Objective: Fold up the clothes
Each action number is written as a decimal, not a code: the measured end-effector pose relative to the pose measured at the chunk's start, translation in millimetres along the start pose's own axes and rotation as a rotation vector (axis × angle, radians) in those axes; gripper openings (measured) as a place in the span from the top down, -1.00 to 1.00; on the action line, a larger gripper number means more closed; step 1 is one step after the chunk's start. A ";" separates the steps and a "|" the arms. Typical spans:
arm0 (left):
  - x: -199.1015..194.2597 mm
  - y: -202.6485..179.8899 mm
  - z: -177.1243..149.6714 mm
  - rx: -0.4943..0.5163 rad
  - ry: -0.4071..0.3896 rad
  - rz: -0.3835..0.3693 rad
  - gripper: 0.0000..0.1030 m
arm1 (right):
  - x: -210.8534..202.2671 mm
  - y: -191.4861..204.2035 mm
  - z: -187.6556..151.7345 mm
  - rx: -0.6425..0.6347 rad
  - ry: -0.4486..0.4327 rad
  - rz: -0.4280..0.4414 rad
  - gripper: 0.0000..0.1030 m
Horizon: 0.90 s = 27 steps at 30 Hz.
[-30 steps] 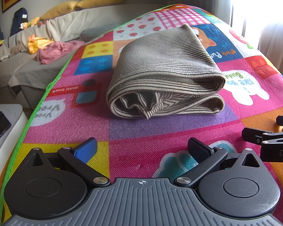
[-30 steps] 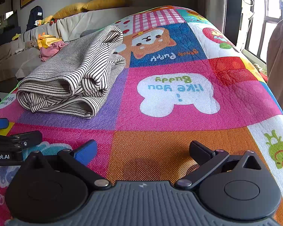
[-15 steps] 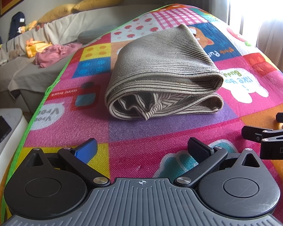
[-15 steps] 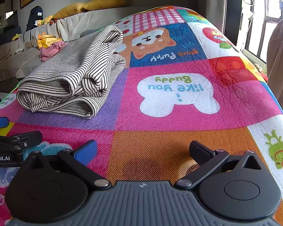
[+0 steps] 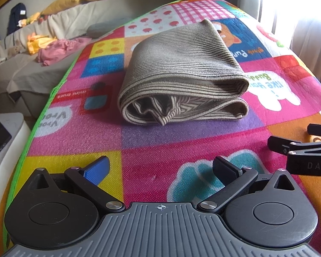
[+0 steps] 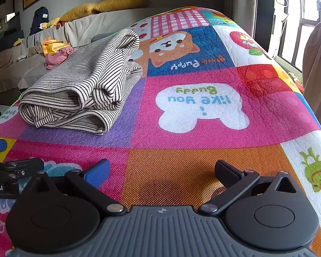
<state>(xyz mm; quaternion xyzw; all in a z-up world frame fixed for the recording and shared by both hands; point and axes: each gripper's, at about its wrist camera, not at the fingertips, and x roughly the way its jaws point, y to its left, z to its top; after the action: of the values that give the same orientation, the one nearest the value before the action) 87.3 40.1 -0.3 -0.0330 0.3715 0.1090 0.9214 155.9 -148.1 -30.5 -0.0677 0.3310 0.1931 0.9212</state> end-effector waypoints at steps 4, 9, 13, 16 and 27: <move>-0.6 1.2 -0.6 -0.009 0.001 -0.005 -1.00 | -0.1 -0.3 -0.2 -0.001 0.000 -0.001 -1.00; -1.0 -0.5 -2.7 -0.010 -0.015 0.004 -1.00 | 0.2 -0.9 -0.4 0.000 0.000 0.000 -1.00; -1.3 -0.8 -3.0 -0.010 -0.017 0.005 -1.00 | 0.2 0.3 -0.5 -0.002 0.000 -0.001 -1.00; -1.7 -0.6 -3.0 -0.011 -0.017 0.004 -1.00 | 0.1 0.3 -0.6 -0.002 0.000 -0.001 -1.00; -1.9 -0.1 -2.9 -0.011 -0.018 0.003 -1.00 | 0.0 0.2 -0.5 -0.002 0.000 -0.001 -1.00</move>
<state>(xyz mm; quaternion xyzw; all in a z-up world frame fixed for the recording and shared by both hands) 84.1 39.3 -1.1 -0.0365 0.3627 0.1127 0.9244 155.5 -148.1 -30.9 -0.0687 0.3306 0.1928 0.9213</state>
